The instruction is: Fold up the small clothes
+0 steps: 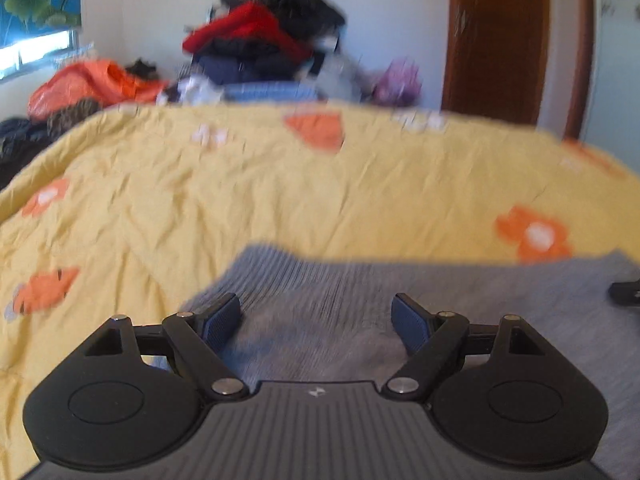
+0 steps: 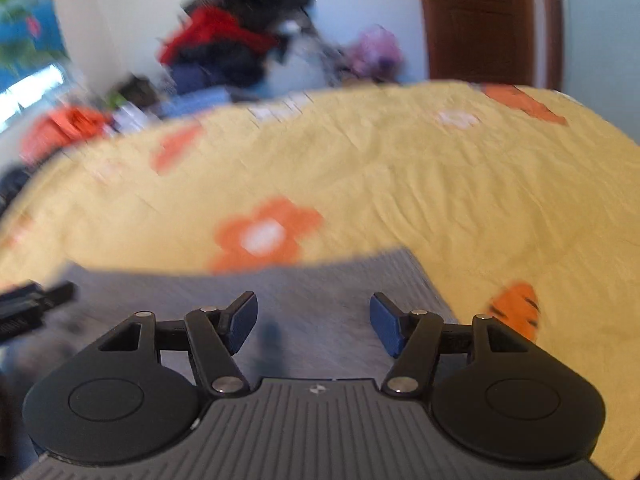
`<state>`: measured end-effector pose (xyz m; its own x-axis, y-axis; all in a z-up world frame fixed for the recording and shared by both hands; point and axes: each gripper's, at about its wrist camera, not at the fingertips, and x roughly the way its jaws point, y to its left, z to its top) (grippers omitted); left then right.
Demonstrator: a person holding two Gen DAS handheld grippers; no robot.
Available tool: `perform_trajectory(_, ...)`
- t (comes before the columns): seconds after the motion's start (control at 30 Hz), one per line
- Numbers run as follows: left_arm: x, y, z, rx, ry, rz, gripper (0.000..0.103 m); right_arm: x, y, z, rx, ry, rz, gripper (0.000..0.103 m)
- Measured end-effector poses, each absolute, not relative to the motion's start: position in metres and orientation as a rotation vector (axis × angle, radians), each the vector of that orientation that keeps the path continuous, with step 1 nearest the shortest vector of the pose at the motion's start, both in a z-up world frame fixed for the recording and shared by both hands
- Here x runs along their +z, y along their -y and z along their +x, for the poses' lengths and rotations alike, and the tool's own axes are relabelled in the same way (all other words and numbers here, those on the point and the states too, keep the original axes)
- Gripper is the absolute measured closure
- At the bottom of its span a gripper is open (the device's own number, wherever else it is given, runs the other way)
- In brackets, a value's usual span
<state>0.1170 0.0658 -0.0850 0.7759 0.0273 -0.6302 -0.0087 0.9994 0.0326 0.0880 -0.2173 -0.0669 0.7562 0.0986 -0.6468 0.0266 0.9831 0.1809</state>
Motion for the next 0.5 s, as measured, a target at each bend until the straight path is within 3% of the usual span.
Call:
perform_trajectory(0.07, -0.087, -0.083, 0.113, -0.005, -0.688, -0.019, 0.018, -0.080, 0.217, 0.076, 0.019, -0.646, 0.059, 0.032)
perform_trajectory(0.17, -0.088, -0.089, 0.115, -0.014, -0.693, -0.026, 0.015, -0.083, 0.239, 0.069, 0.007, -0.620, 0.165, 0.032)
perform_trajectory(0.3, -0.086, -0.080, 0.114, 0.000, -0.696, 0.005, 0.015, -0.084, 0.223, 0.078, -0.013, -0.641, 0.060, 0.025)
perform_trajectory(0.43, -0.085, -0.081, 0.114, -0.001, -0.696, 0.002, 0.015, -0.073, 0.228, 0.074, -0.044, -0.645, 0.114, 0.032)
perform_trajectory(0.5, -0.085, -0.080, 0.114, 0.001, -0.696, 0.007, 0.015, -0.060, 0.213, 0.067, -0.077, -0.621, 0.070, 0.030)
